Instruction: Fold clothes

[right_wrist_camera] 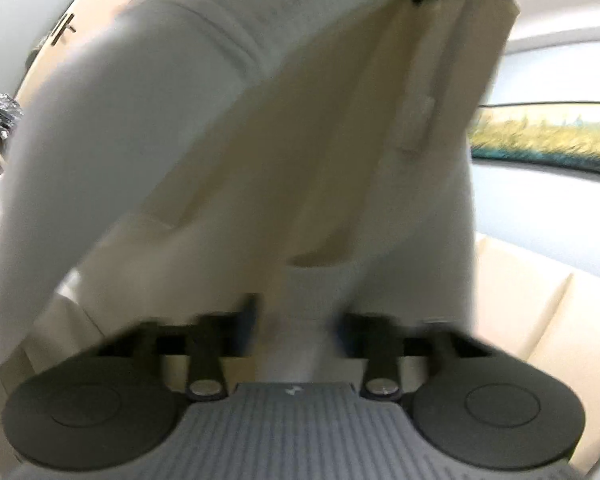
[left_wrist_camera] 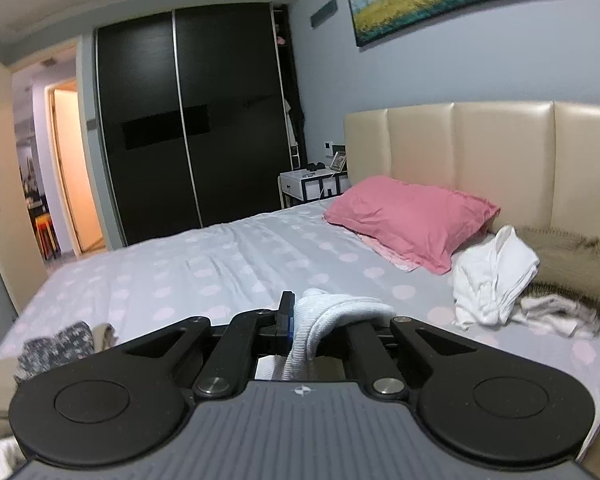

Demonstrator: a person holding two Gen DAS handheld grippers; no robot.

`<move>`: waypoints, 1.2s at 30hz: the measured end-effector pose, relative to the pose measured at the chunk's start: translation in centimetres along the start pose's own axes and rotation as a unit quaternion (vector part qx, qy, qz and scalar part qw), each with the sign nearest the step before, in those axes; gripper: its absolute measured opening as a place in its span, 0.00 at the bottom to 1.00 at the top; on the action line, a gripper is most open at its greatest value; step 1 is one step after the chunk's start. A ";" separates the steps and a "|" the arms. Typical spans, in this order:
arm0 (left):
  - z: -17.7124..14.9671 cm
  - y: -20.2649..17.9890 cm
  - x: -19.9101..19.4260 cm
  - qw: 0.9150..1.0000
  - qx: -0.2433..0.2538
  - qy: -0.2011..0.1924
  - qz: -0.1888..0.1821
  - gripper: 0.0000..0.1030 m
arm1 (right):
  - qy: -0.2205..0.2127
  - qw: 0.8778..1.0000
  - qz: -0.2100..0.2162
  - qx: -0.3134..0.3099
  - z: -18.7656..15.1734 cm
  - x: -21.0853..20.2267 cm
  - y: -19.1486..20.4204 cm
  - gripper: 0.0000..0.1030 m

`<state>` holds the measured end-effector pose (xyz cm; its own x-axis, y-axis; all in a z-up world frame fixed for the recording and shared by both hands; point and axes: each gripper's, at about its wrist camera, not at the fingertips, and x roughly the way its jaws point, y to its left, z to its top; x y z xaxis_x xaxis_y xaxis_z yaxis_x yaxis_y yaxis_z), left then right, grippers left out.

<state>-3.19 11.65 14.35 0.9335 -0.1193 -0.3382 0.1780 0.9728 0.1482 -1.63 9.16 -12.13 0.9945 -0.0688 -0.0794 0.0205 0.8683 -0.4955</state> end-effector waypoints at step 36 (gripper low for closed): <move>18.4 -2.6 -30.1 0.974 0.102 -0.201 -0.031 0.04 | -0.322 0.932 0.165 0.007 21.7 -22.8 -52.5 0.10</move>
<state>-25.99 9.03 41.26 0.9582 -0.2841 0.0329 0.2572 0.9063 0.3354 -23.14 -24.22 34.47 0.8031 0.5074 0.3125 -0.3000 0.7974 -0.5237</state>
